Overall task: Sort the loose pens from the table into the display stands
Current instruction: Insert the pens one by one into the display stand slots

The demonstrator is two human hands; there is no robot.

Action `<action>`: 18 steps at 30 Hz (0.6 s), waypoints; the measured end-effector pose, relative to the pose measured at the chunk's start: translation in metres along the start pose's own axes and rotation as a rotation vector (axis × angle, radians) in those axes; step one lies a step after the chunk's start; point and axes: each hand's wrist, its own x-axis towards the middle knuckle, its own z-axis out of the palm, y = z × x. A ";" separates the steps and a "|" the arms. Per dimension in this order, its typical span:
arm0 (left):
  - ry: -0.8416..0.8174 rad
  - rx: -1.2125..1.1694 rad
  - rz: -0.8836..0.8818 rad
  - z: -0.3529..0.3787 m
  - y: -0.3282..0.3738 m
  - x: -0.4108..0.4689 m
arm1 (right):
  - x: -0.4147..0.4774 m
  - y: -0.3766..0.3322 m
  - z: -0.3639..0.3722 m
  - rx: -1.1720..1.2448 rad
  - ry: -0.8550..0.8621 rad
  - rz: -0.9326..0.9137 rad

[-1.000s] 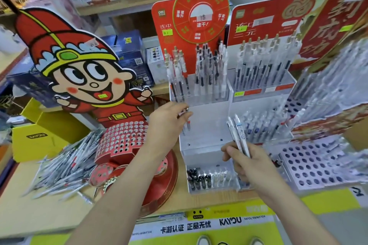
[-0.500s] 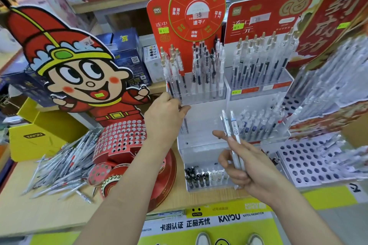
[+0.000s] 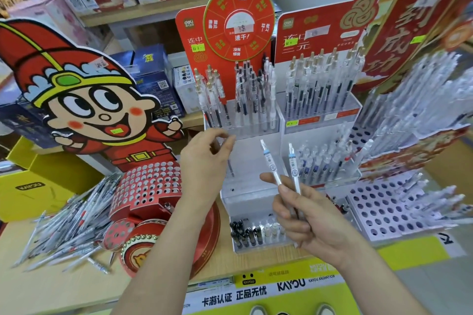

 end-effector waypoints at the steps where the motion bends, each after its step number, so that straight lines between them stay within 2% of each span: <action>1: -0.060 -0.153 -0.064 -0.003 0.011 -0.003 | 0.000 0.000 0.001 -0.067 0.007 -0.017; 4: -0.359 -0.473 -0.301 -0.005 0.043 -0.017 | -0.001 -0.002 0.006 -0.242 0.035 -0.054; 5: -0.414 -0.554 -0.357 -0.005 0.048 -0.020 | -0.001 -0.004 0.008 -0.272 0.050 -0.059; 7: -0.437 -0.675 -0.409 -0.005 0.050 -0.022 | -0.003 -0.008 0.009 -0.288 0.066 -0.050; 13: -0.427 -0.765 -0.435 -0.007 0.040 -0.018 | -0.002 -0.011 0.002 -0.225 0.092 -0.079; 18: -0.510 -0.715 -0.403 -0.007 0.043 -0.024 | -0.002 -0.011 0.009 -0.300 0.092 -0.129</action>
